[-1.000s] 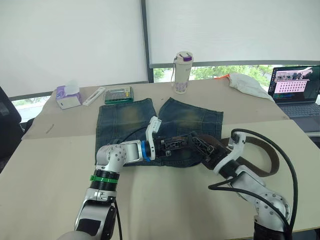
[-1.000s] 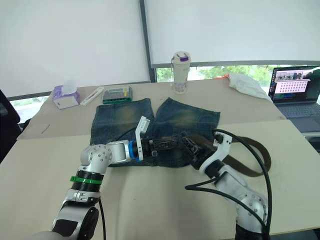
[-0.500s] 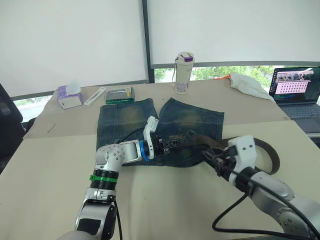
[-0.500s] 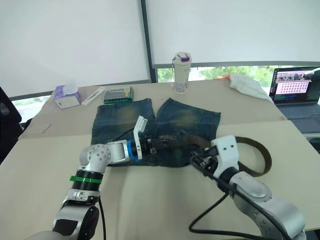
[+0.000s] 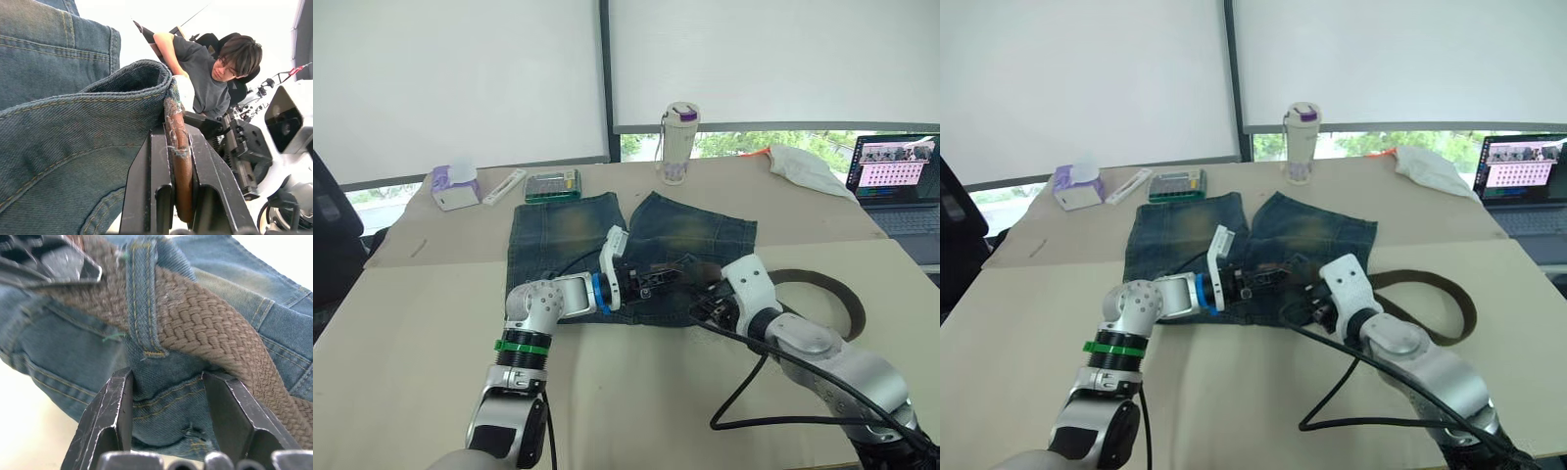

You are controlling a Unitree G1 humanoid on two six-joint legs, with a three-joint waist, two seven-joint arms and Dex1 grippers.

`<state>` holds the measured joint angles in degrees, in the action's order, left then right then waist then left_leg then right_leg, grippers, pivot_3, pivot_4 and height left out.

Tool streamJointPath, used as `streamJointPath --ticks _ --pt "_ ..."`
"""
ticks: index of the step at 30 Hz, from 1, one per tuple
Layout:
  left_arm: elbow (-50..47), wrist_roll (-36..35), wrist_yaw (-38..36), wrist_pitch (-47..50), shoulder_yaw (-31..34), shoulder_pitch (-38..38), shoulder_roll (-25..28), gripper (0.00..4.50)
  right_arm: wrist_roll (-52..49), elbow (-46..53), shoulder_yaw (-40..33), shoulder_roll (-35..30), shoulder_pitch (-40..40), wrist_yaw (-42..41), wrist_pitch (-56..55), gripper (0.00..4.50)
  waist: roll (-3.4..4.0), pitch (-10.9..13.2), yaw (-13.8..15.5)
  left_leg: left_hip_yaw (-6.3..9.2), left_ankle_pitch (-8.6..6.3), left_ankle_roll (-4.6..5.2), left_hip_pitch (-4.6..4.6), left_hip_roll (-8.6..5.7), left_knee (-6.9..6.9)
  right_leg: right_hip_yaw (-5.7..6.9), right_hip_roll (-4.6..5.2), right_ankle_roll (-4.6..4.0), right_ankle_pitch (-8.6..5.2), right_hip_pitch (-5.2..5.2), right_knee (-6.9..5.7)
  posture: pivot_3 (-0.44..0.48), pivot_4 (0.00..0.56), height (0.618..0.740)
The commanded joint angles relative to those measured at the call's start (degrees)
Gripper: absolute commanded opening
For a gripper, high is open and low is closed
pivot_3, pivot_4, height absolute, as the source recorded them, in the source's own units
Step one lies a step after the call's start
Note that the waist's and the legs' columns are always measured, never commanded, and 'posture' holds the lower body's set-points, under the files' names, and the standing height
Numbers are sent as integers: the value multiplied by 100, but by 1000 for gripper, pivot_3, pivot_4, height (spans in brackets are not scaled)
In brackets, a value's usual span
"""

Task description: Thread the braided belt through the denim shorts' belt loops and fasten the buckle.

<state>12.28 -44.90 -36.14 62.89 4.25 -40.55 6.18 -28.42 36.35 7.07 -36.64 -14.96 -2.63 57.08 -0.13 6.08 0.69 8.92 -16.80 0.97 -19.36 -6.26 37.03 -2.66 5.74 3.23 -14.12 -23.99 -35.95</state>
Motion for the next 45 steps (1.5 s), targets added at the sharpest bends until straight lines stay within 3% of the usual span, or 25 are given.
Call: streamJointPath --ticks 1,7,8,14,20,23,27,31,37,45 --pt "-220 -175 105 54 176 -116 -89 0 265 101 -27 53 -131 -64 80 2449 0 0 -4 0 0 0 0 1 0 -1 0 0 0 -1 -1 0 150 740" --pt "-312 -201 195 168 200 -76 -162 0 563 128 124 216 -143 -134 175 2449 -1 -1 -6 0 0 0 0 0 1 -1 0 0 0 -1 -6 0 150 740" --pt "-313 -198 192 176 196 -80 -162 0 609 116 138 257 -153 -147 182 1928 0 -1 -7 0 0 0 0 1 1 -1 0 0 0 -1 -6 0 150 740" --pt "-318 -170 101 242 79 -116 -172 0 878 313 -57 524 88 -26 339 38 0 -2 2 0 0 0 0 0 1 -1 0 0 0 -1 -8 0 150 740" --pt "-332 -102 85 434 -240 -115 -262 0 804 1500 -723 858 1017 159 1070 38 0 -3 18 1 0 0 -3 -2 5 0 4 0 0 0 -12 0 150 740" --pt "-257 -61 115 616 -425 -156 -327 0 799 2210 -1245 1281 1360 331 1793 38 2 -4 29 2 0 0 -2 -2 6 0 3 0 0 0 -11 0 150 740" --pt "-229 90 107 745 -699 -68 -261 0 633 2365 -1740 1995 1479 726 2275 38 2 -12 6 1 0 0 0 -1 5 -4 3 0 0 0 -13 0 150 740" --pt "-243 -19 207 931 -412 -5 -97 0 713 2365 -2125 1817 1949 655 2390 38 7 -15 20 1 0 0 0 -3 1 -2 2 0 0 -2 -13 0 150 740" --pt "-287 2 -68 1033 -249 179 658 0 674 2164 -3325 1842 1926 123 2334 38 12 -18 0 0 0 0 5 -3 0 -3 -1 0 0 -3 -10 0 150 740" --pt "-494 -298 -80 1276 129 376 791 0 608 1975 -3467 1514 2008 -368 2167 38 11 -19 18 0 0 0 3 -4 -1 -1 2 0 0 -2 -11 0 150 740"
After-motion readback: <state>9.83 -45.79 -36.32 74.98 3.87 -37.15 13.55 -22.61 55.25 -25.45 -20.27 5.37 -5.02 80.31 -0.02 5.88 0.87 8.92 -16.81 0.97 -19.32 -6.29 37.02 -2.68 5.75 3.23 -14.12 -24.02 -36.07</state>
